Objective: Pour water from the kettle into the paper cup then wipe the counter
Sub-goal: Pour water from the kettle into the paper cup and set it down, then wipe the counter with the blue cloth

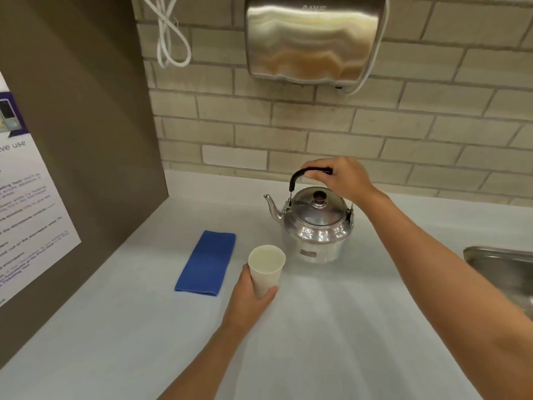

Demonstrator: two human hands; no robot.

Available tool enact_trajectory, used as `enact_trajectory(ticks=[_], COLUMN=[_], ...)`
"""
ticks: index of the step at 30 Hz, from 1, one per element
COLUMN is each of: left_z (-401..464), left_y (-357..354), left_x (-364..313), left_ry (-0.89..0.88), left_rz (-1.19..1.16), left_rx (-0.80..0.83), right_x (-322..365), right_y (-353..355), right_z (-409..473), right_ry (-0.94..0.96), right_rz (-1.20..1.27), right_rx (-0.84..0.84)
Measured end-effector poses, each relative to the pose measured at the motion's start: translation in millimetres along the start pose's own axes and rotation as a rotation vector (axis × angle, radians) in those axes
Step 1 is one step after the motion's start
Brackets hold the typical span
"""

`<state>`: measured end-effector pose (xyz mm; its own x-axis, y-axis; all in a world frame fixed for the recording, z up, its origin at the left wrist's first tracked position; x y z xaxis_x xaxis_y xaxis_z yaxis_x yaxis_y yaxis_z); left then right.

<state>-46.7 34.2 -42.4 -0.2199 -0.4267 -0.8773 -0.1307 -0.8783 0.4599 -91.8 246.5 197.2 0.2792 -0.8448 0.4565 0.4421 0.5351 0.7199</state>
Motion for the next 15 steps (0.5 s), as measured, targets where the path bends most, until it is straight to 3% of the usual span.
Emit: enact_trajectory(ticks=[15], left_z=[4.7], left_y=[-3.1], left_x=[10.6], left_ry=[0.015], left_rz=[-0.028], left_rx=[0.004], right_x=[-37.6], right_y=[-101.8], right_z=[30.2], right_ry=[-0.061], right_rz=[0.166], right_rx=[0.104])
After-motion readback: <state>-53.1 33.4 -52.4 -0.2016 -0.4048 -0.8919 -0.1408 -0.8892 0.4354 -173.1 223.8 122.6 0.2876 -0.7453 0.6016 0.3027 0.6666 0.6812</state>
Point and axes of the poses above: each hand's wrist, its own z-axis towards the middle knuckle, its own y-axis out of the back of the hand, x = y × z, the point moved 6 cm from there along z, towards the middle knuckle, and after that the axes turned 8 degrees about z, right-handed, at the moved point
